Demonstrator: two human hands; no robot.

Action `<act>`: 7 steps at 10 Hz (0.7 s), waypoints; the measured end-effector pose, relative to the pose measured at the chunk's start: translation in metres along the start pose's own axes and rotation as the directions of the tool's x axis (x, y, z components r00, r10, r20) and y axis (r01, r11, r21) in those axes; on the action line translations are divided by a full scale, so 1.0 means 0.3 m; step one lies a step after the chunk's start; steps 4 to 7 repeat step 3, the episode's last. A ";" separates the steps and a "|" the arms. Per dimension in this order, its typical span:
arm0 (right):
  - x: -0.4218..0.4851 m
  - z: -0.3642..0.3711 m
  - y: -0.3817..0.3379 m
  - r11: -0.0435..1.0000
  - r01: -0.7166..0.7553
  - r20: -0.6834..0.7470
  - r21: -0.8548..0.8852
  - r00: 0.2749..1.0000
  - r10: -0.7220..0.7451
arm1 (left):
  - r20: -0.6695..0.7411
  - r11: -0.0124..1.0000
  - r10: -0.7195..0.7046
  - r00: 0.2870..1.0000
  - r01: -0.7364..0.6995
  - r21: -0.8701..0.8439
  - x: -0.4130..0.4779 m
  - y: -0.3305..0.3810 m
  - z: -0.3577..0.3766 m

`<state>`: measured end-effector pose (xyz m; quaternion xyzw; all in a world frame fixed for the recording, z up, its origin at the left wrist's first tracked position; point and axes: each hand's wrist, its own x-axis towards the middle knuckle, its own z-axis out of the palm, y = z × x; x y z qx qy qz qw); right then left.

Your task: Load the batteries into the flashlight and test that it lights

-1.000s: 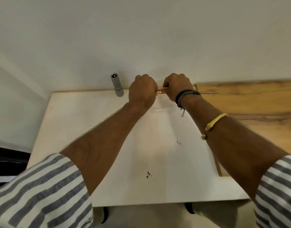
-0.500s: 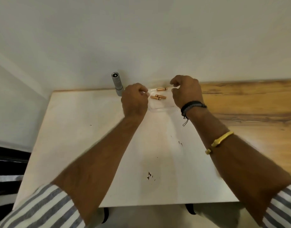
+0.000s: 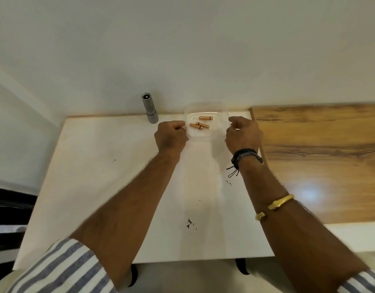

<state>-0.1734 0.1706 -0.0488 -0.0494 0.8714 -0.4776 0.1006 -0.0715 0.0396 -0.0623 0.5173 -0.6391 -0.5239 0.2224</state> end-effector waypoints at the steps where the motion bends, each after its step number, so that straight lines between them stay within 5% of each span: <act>1: -0.011 -0.012 -0.003 0.998 0.019 0.027 -0.055 0.999 -0.018 | 0.021 1.000 0.004 1.000 -0.004 0.012 -0.010 0.008 -0.006; 3: -0.089 -0.063 -0.045 0.976 0.168 0.058 -0.140 0.985 -0.161 | 0.043 0.942 0.226 0.973 -0.229 0.245 -0.127 0.028 -0.082; 7: -0.089 -0.063 -0.045 0.976 0.168 0.058 -0.140 0.985 -0.161 | 0.043 0.942 0.226 0.973 -0.229 0.245 -0.127 0.028 -0.082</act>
